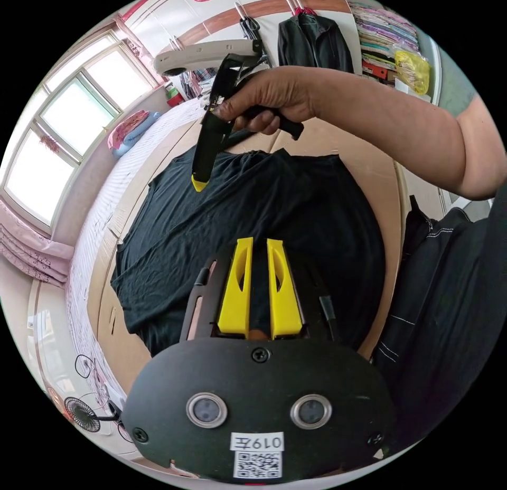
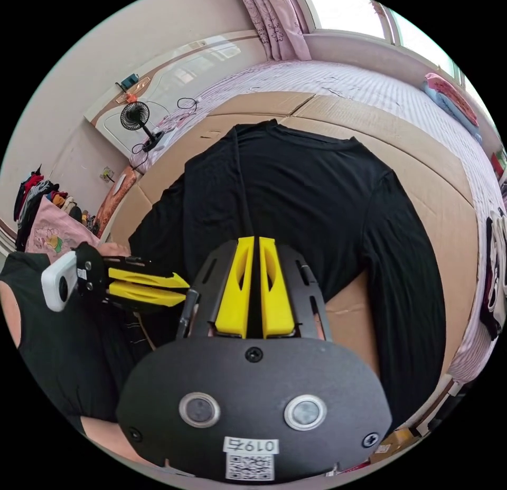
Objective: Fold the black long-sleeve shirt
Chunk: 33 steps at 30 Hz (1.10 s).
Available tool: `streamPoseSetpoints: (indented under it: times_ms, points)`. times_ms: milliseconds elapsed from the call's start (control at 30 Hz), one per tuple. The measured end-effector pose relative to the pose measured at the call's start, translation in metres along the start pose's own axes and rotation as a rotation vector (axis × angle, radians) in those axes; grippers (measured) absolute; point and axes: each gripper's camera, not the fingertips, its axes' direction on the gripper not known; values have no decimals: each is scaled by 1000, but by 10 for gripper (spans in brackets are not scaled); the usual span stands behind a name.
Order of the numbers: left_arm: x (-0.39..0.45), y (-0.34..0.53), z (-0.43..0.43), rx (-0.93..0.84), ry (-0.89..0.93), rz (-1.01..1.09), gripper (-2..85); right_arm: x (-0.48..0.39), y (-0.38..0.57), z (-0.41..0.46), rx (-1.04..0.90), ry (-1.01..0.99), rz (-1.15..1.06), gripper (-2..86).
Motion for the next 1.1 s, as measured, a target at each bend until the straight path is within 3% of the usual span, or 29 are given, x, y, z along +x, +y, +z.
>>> streamPoseSetpoints:
  times_ms: [367, 1100]
  points:
    - [16, -18, 12, 12, -22, 68, 36, 4, 16, 8, -95, -25, -7, 13]
    - [17, -11, -3, 65, -9, 77, 26, 6, 56, -42, -6, 77, 23, 13]
